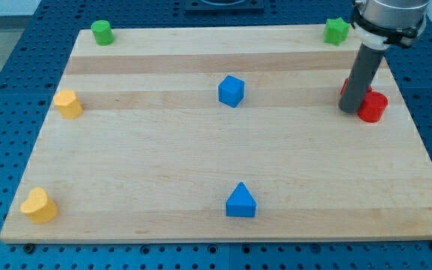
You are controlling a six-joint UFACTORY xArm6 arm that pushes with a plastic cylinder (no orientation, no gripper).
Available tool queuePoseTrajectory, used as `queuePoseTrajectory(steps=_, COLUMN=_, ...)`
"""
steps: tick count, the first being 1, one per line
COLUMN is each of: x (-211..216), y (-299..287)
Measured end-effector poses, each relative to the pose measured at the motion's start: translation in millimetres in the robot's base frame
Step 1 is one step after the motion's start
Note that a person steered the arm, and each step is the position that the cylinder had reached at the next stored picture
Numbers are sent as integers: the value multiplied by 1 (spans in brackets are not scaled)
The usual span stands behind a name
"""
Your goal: Slide the green star to the bottom right of the green circle
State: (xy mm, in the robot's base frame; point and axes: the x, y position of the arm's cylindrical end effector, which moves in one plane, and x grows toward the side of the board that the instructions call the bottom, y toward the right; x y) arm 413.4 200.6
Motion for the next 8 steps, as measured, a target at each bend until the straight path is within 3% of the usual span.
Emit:
queuePoseTrajectory(steps=4, x=-2, y=-53)
queuePoseTrajectory(steps=8, x=-76, y=-31)
